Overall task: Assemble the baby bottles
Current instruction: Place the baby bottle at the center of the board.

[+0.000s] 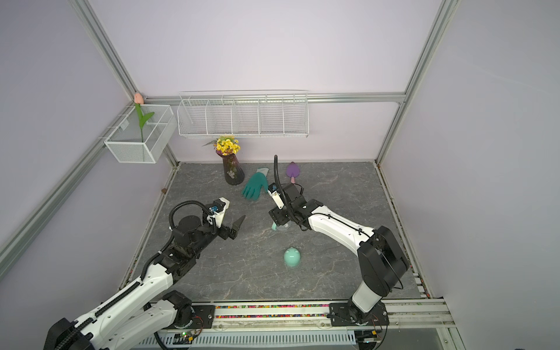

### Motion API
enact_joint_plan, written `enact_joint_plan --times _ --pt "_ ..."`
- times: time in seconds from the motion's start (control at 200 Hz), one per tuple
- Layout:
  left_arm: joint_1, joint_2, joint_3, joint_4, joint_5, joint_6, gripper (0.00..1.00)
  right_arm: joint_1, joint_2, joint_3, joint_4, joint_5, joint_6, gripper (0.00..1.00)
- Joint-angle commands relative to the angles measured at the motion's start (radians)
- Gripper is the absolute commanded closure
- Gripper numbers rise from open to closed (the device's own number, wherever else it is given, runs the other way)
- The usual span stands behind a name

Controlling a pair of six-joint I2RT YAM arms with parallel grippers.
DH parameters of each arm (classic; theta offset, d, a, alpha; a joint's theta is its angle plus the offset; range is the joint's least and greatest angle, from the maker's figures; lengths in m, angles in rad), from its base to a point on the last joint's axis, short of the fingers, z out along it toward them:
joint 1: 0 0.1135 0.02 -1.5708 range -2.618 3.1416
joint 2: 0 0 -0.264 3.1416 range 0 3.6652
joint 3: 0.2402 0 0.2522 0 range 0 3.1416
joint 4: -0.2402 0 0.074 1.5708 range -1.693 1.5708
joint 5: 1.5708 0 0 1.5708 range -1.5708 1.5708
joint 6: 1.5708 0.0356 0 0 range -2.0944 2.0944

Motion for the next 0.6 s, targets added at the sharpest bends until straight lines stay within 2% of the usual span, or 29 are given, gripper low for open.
enact_joint_plan --times 0.0,0.09,0.185,0.46,0.595 --pt "0.0 0.004 0.012 -0.012 0.013 0.008 0.01 -0.01 -0.017 -0.012 -0.001 0.019 0.001 0.16" --pt "0.0 0.009 0.013 -0.013 0.015 0.009 0.01 -0.012 -0.026 -0.007 -0.002 0.022 -0.007 0.13" --pt "0.0 0.009 0.014 -0.014 0.016 0.009 0.01 -0.014 -0.049 -0.003 -0.002 0.015 -0.016 0.03" --pt "0.0 0.01 0.016 -0.011 0.0 0.003 0.01 -0.012 -0.192 0.015 -0.068 0.017 -0.005 0.01" --pt "0.002 0.01 0.019 0.0 -0.061 -0.019 0.01 0.014 -0.307 -0.039 -0.137 0.03 0.044 0.0"
